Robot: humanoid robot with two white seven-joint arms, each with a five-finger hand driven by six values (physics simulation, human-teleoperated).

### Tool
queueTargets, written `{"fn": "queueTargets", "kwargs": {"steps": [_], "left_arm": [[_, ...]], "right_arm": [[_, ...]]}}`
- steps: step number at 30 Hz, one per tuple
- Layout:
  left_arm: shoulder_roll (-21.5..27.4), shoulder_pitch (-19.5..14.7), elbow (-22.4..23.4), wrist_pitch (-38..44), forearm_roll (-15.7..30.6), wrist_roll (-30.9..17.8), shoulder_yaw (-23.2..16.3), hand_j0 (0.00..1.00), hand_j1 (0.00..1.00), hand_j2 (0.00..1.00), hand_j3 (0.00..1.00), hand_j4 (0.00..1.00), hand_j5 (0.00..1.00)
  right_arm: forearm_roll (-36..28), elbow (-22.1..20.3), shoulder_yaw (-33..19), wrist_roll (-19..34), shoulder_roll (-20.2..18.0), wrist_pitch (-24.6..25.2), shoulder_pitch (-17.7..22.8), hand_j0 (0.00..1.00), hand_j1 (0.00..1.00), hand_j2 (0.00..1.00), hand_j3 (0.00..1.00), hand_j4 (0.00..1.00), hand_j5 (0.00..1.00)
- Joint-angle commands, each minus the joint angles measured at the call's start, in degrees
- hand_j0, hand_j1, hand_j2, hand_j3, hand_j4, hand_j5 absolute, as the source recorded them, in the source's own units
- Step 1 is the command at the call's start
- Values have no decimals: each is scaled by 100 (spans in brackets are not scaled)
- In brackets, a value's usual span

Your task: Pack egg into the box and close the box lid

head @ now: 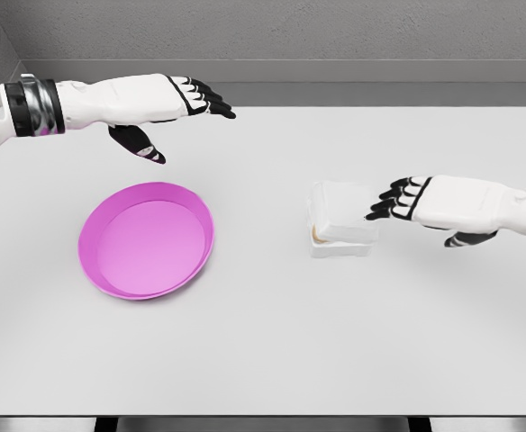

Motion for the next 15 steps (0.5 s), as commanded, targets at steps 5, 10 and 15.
{"fn": "queueTargets", "kwargs": {"steps": [5, 10, 15], "left_arm": [[-5, 0, 6, 12, 39, 3, -5, 100, 100, 100, 100, 100, 100], [3, 132, 278, 12, 21, 3, -14, 100, 100, 100, 100, 100, 100], [-5, 246, 340, 12, 21, 3, -31, 100, 100, 100, 100, 100, 100]], "right_arm": [[-951, 1877, -1164, -3, 8, 16, 17, 100, 100, 100, 100, 100, 100], [-872, 1456, -636, -3, 26, 16, 88, 100, 100, 100, 100, 100, 100], [-872, 1429, -583, -3, 26, 16, 70, 100, 100, 100, 100, 100, 100]]}}
